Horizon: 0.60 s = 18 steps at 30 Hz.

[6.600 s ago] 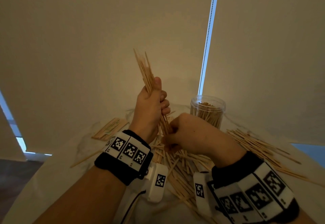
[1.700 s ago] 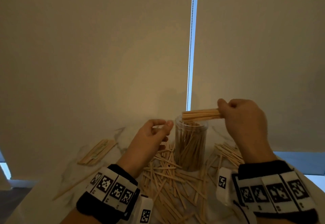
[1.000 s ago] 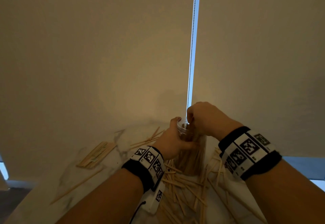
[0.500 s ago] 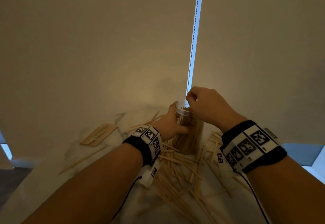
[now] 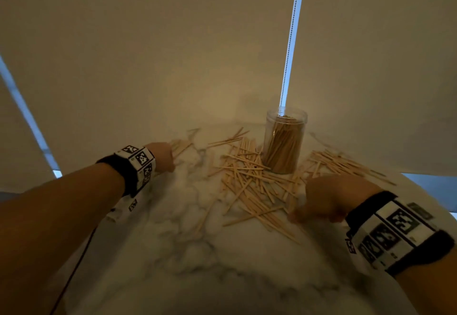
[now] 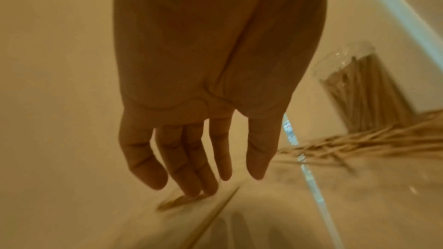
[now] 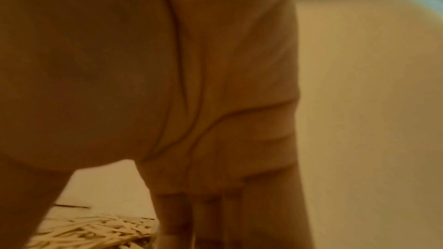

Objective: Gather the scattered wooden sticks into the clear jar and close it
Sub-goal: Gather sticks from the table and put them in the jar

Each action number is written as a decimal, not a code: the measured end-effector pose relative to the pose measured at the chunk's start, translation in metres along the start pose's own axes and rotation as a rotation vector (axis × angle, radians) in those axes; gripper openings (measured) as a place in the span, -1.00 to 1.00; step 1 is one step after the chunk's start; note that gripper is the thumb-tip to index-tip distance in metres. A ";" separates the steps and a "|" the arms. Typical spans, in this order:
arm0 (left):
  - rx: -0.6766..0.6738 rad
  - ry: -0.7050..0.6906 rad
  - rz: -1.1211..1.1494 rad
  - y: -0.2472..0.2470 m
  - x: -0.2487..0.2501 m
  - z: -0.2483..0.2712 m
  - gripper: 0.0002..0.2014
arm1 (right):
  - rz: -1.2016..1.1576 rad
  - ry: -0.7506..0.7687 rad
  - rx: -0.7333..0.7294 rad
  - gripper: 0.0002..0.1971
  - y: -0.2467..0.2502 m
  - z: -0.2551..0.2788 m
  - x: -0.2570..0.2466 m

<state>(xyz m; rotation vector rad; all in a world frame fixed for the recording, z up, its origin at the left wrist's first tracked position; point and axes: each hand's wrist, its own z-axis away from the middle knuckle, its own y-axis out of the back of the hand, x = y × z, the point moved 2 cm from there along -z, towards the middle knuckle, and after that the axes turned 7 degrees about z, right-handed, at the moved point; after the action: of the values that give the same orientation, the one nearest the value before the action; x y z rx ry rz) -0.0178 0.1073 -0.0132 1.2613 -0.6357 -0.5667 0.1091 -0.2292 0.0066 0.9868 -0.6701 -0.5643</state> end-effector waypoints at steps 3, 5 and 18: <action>-0.021 0.074 -0.052 -0.012 -0.036 0.006 -0.65 | 0.005 -0.004 -0.046 -0.37 -0.007 0.011 -0.005; 0.016 0.069 -0.029 -0.018 -0.043 0.012 -0.72 | -0.022 0.019 -0.049 -0.36 -0.008 0.013 -0.013; -0.138 -0.271 0.167 -0.041 0.061 0.085 -0.70 | -0.066 0.075 -0.077 -0.81 -0.004 0.011 -0.051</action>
<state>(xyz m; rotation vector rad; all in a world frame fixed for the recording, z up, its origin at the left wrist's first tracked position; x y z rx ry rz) -0.0373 -0.0025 -0.0299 0.9996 -0.9041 -0.6368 0.0658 -0.2016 -0.0055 0.9559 -0.5467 -0.6032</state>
